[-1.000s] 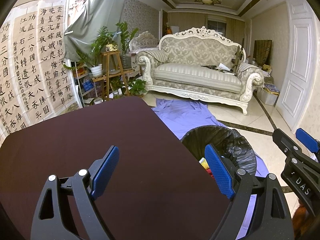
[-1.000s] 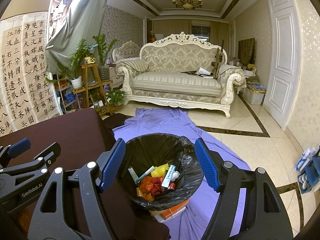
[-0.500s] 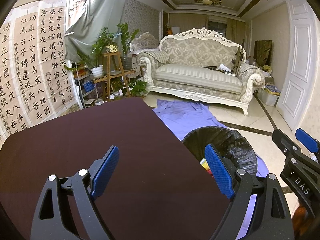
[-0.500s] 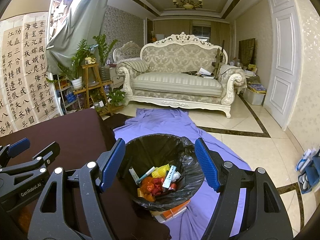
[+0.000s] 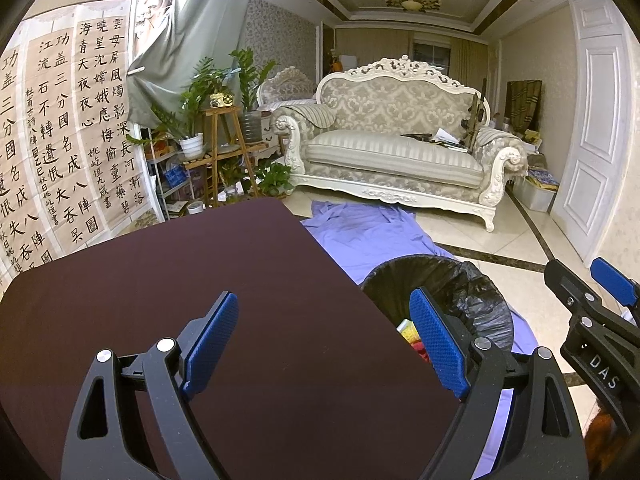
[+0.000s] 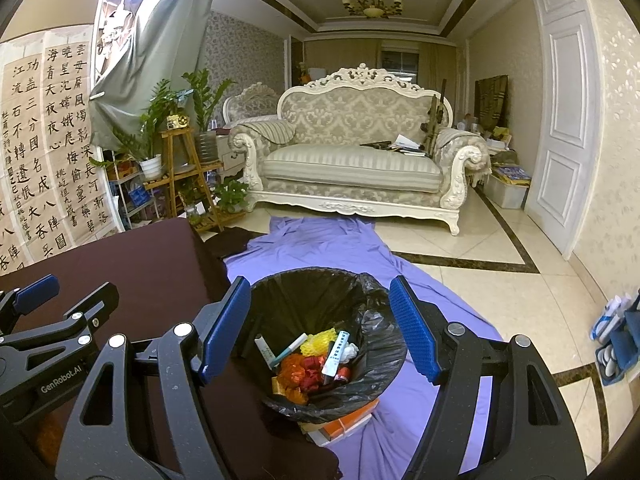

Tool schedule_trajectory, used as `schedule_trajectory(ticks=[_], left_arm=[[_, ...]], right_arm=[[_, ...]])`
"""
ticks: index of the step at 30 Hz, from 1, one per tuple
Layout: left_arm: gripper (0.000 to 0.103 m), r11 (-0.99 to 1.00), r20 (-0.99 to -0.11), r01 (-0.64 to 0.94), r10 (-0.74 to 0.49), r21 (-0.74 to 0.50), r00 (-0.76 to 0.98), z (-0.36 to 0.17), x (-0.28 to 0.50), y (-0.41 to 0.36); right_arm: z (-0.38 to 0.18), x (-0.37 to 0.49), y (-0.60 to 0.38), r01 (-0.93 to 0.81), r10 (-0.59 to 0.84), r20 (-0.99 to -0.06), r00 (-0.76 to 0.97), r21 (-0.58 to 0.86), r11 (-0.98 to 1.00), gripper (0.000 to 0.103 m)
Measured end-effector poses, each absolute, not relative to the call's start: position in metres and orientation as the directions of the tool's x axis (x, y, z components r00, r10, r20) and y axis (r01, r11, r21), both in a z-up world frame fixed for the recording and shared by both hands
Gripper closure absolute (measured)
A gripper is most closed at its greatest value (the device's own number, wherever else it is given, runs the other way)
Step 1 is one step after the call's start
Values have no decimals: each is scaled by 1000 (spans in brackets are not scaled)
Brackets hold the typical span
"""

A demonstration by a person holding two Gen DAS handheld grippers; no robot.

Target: Collect trash

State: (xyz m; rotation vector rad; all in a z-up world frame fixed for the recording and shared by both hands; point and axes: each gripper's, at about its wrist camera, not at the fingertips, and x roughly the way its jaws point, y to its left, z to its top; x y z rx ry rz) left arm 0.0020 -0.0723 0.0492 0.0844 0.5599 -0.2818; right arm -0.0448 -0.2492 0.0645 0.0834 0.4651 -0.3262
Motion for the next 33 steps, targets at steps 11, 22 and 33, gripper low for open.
schedule_trajectory(ticks=[11,22,33], left_arm=[[18,959,-538,285,-243,-6,807,52,6,-77],[18,960,-522,276,-261,-50,812,53,12,-74],[18,997,-596,73,-69,-17,800,32,48,5]], right_arm=[[67,-44,-250,329,-290,-455,842,7,944,33],[61,-38,-246,308,-273,-459,845,2,951,33],[60,7,-174,89,-76,-492,867,1,996,31]])
